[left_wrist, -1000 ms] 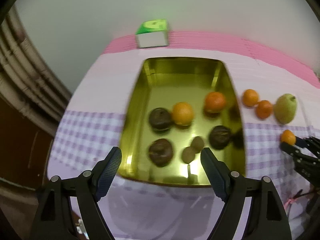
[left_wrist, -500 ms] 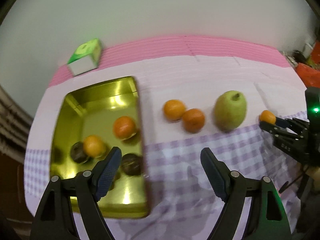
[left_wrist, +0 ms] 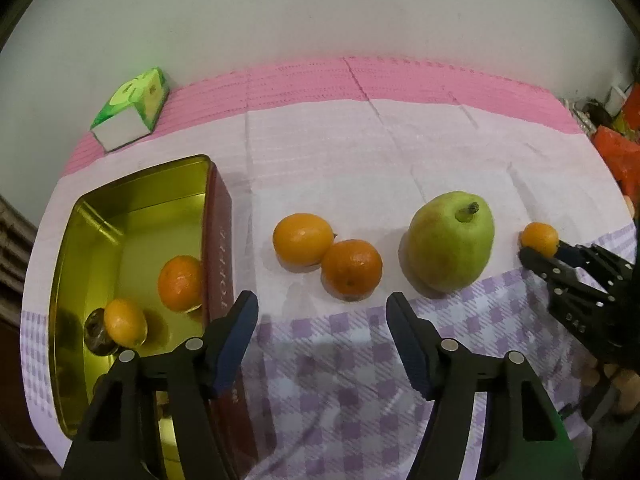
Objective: Organize fruits
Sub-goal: 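Grasp a tangerine with the left gripper while the right gripper holds the orange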
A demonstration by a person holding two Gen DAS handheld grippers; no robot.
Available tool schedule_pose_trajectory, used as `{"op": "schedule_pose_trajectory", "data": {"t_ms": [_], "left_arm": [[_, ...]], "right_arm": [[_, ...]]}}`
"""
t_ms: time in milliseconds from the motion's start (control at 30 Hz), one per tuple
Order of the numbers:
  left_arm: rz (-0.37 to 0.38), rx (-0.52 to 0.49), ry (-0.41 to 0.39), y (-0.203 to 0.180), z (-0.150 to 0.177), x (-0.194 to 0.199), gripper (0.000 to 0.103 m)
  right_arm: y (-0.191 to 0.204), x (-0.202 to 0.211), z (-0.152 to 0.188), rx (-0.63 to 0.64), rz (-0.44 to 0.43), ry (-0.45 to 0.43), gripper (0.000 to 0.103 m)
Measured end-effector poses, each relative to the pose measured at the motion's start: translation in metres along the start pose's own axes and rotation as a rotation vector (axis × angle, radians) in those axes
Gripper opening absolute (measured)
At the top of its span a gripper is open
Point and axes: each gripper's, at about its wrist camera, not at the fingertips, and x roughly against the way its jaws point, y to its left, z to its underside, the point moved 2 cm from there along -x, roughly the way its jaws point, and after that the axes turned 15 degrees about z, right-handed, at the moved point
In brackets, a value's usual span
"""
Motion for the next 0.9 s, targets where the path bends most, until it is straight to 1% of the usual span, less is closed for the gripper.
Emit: {"op": "schedule_pose_trajectory", "data": {"t_ms": [33, 100, 233, 433, 600, 667, 733, 900], "left_arm": [[0.0, -0.001, 0.007, 0.0, -0.001, -0.004, 0.062], [0.011, 0.004, 0.013, 0.001, -0.002, -0.009, 0.06], [0.043, 0.022, 0.017, 0.003, -0.005, -0.018, 0.06], [0.042, 0.028, 0.029, 0.004, -0.013, -0.031, 0.06], [0.051, 0.043, 0.041, 0.005, -0.017, -0.041, 0.053], [0.053, 0.044, 0.047, 0.004, -0.017, -0.044, 0.048], [0.066, 0.047, 0.052, 0.003, -0.016, -0.046, 0.041], [0.067, 0.053, 0.044, 0.006, -0.014, -0.043, 0.04]], "right_arm": [[-0.001, 0.0, 0.001, -0.002, -0.002, -0.001, 0.034], [-0.002, 0.0, 0.002, -0.006, -0.005, -0.002, 0.034], [-0.003, 0.0, 0.002, -0.013, -0.009, -0.002, 0.034], [-0.004, 0.0, 0.002, -0.019, -0.015, -0.001, 0.034], [-0.005, 0.0, 0.002, -0.021, -0.016, -0.001, 0.034], [-0.005, 0.0, 0.002, -0.021, -0.017, -0.001, 0.034], [-0.005, 0.0, 0.002, -0.021, -0.016, -0.001, 0.034], [-0.005, 0.0, 0.003, -0.021, -0.017, -0.001, 0.034]]}}
